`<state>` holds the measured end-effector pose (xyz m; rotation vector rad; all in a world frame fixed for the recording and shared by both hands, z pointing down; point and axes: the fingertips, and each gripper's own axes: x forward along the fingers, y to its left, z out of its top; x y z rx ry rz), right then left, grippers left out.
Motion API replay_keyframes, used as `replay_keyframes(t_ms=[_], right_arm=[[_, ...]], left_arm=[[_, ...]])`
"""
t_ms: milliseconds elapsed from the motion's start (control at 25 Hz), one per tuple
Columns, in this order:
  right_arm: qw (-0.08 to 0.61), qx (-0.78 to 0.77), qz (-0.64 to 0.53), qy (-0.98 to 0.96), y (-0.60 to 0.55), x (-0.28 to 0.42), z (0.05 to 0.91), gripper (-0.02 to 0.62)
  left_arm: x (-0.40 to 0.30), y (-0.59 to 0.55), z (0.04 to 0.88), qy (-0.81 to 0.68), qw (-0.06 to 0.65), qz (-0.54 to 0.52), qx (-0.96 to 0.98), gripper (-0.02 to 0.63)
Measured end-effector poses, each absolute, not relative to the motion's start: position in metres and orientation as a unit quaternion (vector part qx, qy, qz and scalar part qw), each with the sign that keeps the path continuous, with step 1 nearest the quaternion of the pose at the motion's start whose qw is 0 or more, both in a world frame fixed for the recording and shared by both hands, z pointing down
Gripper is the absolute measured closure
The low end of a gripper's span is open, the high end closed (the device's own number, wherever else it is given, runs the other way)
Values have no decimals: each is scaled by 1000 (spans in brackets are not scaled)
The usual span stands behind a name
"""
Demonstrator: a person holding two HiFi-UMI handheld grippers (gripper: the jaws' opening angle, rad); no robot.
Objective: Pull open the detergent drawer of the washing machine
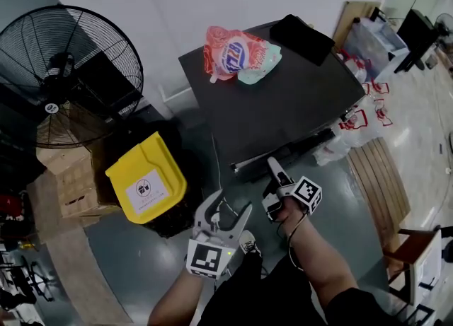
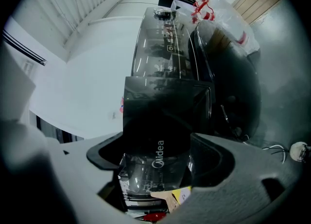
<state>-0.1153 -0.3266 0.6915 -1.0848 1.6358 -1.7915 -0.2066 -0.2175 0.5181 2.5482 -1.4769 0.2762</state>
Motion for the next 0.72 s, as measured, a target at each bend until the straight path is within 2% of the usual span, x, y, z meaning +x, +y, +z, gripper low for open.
replay_keyframes(t_ms=[720], right_arm=[[226, -379, -672, 595, -262, -78, 694, 172]], left_arm=[[-163, -191, 519, -497, 99, 83, 858, 365]])
